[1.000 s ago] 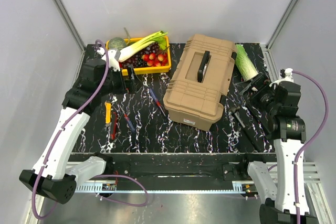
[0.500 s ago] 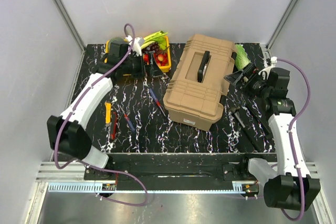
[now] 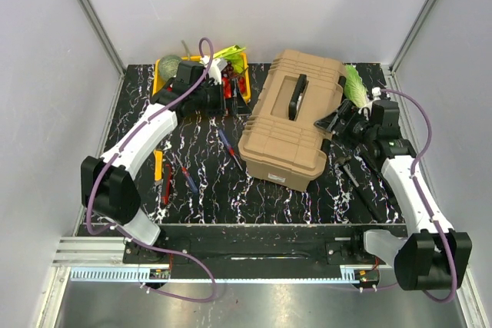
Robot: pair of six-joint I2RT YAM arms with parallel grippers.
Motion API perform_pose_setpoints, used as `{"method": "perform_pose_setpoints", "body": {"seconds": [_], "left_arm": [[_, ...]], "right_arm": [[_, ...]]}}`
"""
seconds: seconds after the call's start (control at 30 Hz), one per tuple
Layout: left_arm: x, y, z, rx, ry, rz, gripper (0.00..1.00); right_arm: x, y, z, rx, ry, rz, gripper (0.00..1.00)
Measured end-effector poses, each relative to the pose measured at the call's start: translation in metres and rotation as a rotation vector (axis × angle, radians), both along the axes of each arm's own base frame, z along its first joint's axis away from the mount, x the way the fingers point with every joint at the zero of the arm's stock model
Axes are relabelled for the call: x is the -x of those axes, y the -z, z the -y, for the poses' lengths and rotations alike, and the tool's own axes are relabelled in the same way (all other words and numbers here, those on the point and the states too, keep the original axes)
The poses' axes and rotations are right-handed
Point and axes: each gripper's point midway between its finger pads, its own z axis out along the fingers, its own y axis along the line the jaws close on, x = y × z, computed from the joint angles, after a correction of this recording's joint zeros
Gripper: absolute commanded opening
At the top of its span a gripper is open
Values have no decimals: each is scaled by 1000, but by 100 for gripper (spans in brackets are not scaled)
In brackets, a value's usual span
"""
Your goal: Pack the tool kit
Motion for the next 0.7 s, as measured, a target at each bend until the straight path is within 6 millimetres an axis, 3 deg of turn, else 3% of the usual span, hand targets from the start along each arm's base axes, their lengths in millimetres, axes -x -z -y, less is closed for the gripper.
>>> {"method": "perform_pose_setpoints", "body": {"seconds": [0.27, 0.4, 0.5, 0.6, 0.7], "left_arm": [[-1, -2, 2, 14, 1, 1, 99], [-8, 0, -4, 2, -24, 8, 99], [-10, 7, -5, -11, -31, -2, 99], [-11, 14, -5, -29, -34, -13, 99], [-10, 17, -6, -51, -35, -11, 99]], "right_arm": [[-18, -2, -44, -23, -40, 46, 67], [-28, -2, -58, -41, -45, 61, 67], [-32, -3, -57, -41, -29, 59, 77], [-30, -4, -55, -21, -2, 62, 95], [-19, -1, -47, 5, 37, 55, 100]]}}
